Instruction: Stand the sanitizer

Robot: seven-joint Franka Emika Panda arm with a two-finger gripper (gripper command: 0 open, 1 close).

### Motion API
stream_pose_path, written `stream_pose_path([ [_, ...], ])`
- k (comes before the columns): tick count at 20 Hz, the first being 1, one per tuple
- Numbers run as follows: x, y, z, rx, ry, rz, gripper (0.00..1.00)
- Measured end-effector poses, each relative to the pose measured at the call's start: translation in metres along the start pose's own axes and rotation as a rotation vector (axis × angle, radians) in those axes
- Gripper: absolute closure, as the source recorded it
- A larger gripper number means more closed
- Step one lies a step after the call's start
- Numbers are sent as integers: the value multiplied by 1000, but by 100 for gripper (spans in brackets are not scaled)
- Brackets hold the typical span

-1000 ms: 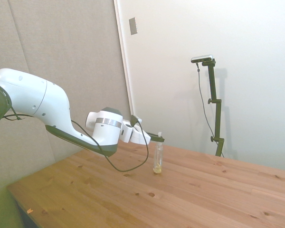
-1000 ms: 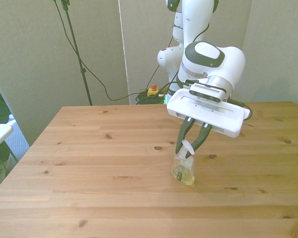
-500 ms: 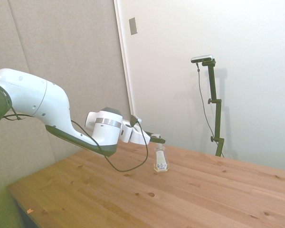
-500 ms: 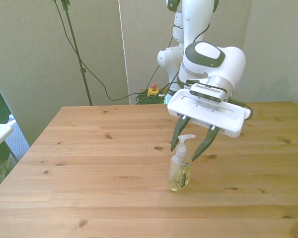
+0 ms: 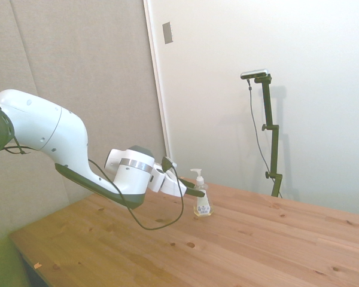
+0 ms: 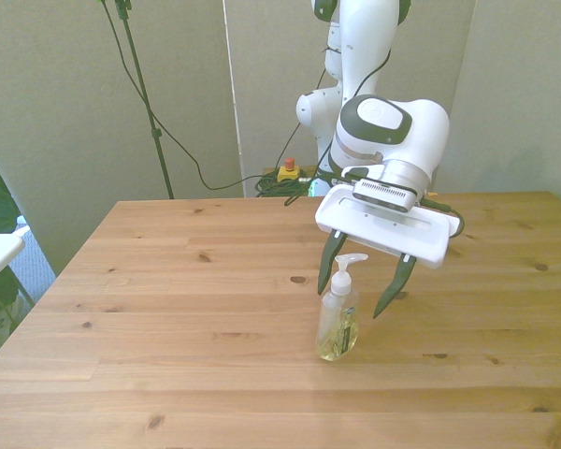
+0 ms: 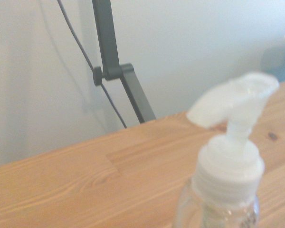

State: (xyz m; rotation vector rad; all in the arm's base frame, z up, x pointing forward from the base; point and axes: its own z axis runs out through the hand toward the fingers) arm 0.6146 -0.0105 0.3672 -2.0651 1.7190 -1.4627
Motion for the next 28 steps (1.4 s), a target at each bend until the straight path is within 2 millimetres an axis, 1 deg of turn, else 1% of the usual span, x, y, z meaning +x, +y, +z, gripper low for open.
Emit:
stream_pose_path([
  [4, 4, 9, -7, -49, -95, 11, 0],
  [7, -2, 17, -20, -90, -189, -18, 0],
  [9, -6, 22, -35, -109, -246, -40, 0],
  [13, -9, 33, -72, -135, -362, -78, 0],
  [15, -13, 39, -86, -157, -415, -104, 0],
  [17, -18, 40, -97, -186, -466, -138, 0],
  [19, -19, 36, -107, -217, -521, -171, 0],
  [21, -6, 29, -122, -256, -582, -213, 0],
  [22, 7, 26, -129, -278, -616, -239, 0],
  [23, 23, 25, -135, -297, -650, -266, 0],
  [24, 45, 26, -138, -318, -685, -300, 0],
  [26, 84, 28, -138, -346, -757, -363, 0],
  [27, 98, 28, -137, -352, -792, -394, 0],
  [28, 107, 29, -136, -358, -826, -427, 0],
])
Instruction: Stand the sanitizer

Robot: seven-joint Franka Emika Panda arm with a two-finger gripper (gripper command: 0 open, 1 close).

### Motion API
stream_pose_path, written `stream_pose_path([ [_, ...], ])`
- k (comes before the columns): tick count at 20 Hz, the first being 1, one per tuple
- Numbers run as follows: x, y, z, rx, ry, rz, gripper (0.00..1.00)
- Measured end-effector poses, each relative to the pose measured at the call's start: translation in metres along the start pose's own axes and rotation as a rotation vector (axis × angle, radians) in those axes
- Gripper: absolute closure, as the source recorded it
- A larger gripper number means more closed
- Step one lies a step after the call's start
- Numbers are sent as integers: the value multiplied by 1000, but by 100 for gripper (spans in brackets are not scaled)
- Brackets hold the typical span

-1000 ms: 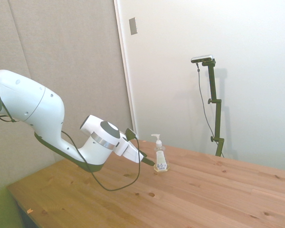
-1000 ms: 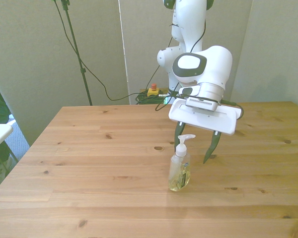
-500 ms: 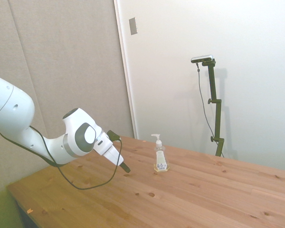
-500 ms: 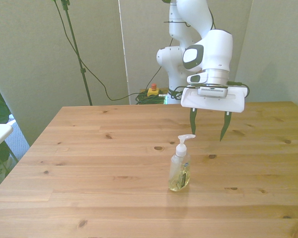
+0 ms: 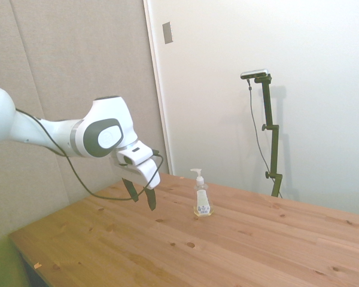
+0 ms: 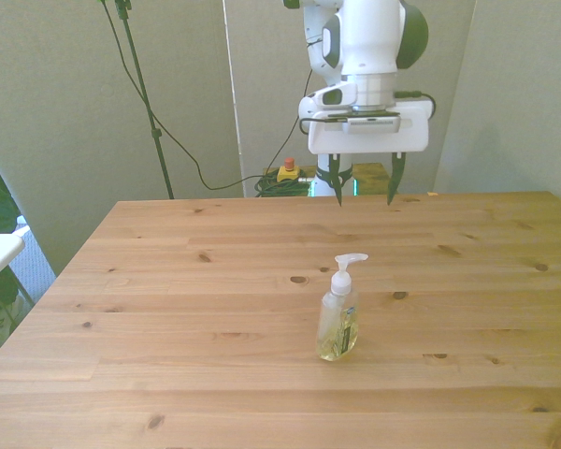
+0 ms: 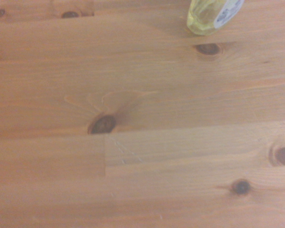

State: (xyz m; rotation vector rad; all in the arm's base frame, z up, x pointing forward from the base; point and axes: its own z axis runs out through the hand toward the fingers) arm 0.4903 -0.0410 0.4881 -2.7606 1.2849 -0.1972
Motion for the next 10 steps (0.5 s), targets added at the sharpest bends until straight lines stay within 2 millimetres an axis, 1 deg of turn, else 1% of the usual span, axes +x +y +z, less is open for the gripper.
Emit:
stream_pose_path([
  [2, -2, 2, -2, -15, -60, -58, 0],
  [3, -3, 2, 1, -28, -81, -82, 0],
  [5, -9, -3, 7, -59, -109, -128, 0],
  [7, -11, -3, 12, -86, -121, -157, 0],
  [10, -16, -2, 11, -110, -132, -177, 0],
])
